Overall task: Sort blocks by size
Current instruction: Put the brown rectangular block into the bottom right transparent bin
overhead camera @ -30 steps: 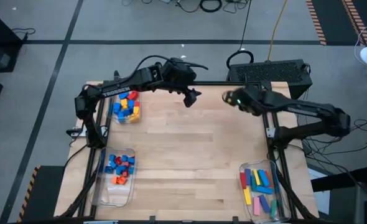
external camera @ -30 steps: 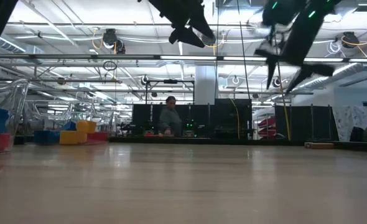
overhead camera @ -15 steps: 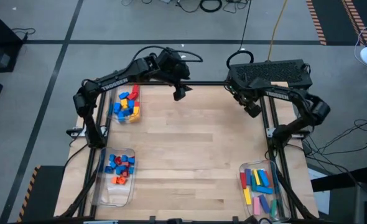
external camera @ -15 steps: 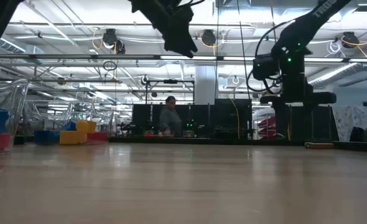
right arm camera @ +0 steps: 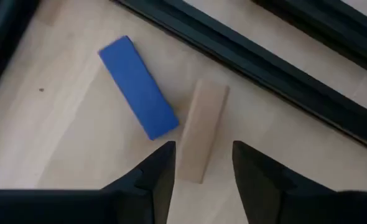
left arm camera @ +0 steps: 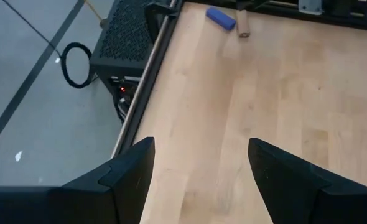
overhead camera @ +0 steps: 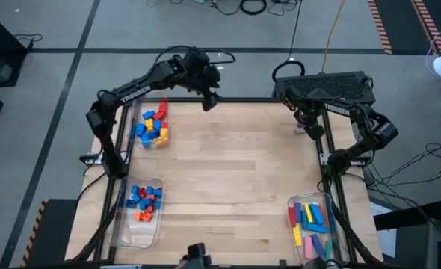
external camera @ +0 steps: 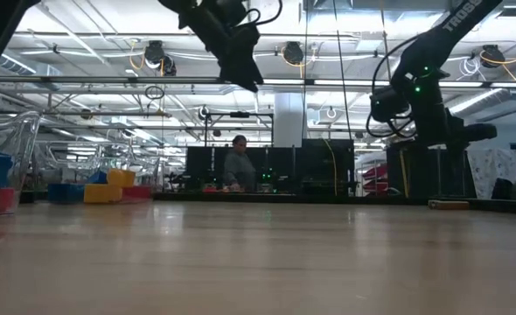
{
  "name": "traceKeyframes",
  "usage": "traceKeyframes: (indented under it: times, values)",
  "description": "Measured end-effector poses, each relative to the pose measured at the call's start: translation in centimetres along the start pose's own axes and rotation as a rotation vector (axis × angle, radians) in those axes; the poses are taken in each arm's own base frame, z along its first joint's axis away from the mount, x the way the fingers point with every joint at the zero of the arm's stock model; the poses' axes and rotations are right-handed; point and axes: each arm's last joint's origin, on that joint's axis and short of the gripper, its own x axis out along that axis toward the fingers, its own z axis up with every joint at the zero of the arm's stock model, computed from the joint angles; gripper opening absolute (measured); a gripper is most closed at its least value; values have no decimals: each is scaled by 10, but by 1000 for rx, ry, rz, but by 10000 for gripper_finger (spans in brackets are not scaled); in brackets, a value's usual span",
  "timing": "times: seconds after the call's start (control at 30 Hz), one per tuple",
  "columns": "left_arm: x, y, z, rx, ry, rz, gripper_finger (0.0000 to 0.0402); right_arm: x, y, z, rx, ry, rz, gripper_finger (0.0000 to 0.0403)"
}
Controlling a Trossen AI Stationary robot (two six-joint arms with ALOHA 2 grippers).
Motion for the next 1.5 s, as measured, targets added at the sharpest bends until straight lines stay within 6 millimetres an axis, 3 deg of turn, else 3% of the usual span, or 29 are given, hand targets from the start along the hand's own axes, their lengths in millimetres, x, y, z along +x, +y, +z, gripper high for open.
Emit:
traceKeyframes:
  times: [0.3, 0.4, 0.57, 0.73, 0.9, 1.07, 1.17, 1.3, 1.4, 1.5]
  values:
    - [-3, 12, -3, -22, -2, 25, 260, -1, -4, -13, 10, 0, -1, 130]
    - [-3, 12, -3, -23, -2, 25, 260, -3, -2, -18, 52, 73, 25, 130]
    - [-3, 12, -3, -25, -5, 26, 260, -32, 14, -35, -57, 106, 272, 130]
    - [-3, 13, -1, -19, -23, 32, 260, -58, 33, -44, -473, 80, 426, 129]
    - [9, 15, 1, 5, -69, -32, 260, -65, 47, -28, -1013, 25, 242, 129]
    - [47, 13, 2, -61, -115, -151, 260, -67, 61, -14, -1496, 126, -81, 129]
    - [83, 0, 2, -24, -132, -185, 260, -68, 65, -18, -1759, 195, -238, 129]
    - [120, -20, -4, -4, -99, -235, 260, -64, 69, -30, -2118, 92, -359, 129]
    - [122, -25, -8, -69, -43, -227, 259, -49, 75, -39, -2172, 115, -390, 129]
    - [99, -23, -5, -113, -22, -220, 248, -35, 77, -40, -2127, 155, -431, 130]
